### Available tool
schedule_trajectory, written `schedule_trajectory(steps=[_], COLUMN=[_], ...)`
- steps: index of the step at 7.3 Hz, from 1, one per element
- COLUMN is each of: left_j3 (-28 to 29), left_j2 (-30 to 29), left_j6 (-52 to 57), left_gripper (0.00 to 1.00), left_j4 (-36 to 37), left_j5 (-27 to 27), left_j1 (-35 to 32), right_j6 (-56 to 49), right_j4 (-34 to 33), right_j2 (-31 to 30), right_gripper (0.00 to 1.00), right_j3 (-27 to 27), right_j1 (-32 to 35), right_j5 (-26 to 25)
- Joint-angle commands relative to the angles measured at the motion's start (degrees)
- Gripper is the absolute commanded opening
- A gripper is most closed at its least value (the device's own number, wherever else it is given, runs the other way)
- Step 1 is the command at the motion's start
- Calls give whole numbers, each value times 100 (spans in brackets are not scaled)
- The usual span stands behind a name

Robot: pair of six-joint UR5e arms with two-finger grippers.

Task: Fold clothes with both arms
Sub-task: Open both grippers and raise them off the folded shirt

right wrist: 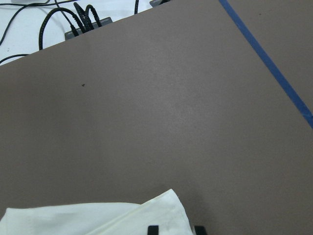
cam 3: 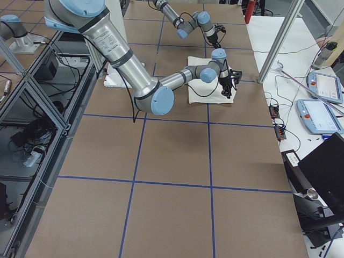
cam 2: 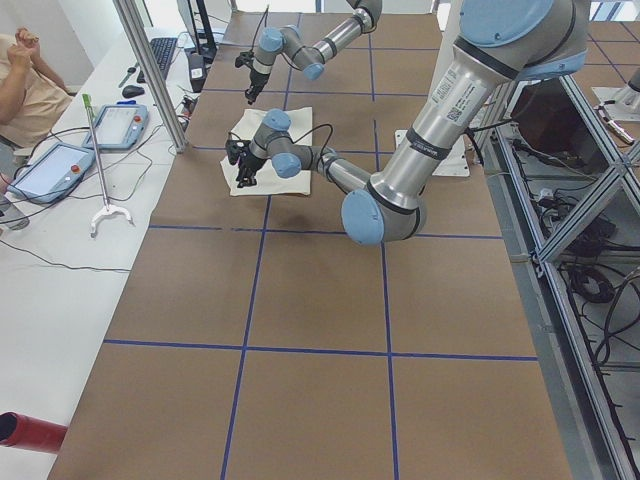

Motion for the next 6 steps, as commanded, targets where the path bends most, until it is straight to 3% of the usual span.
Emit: schedule_trajectory(steps=[1,2,4,6], left_j3=[-177,-187,-187,-222], left_j2=[185,211,212,290], left_j6=[87,218,342,333], left_gripper=[54,54,53,53], left_j4=[-491,-500,-754,-895], left_j5=[-41,-76,-862,-1070], left_j1=[-17,-157,-211,-237], right_j6=[206,556,988,1436], right_j4=[-10,7,-54,-194], right_j2=[-957,-1469,-1719,-2306], right_gripper=[63,66,76,78], right_j3=[1579,2252,2687,3608], right_j1=[-224,-513,-717,-989], right_j5=[189,260,374,619])
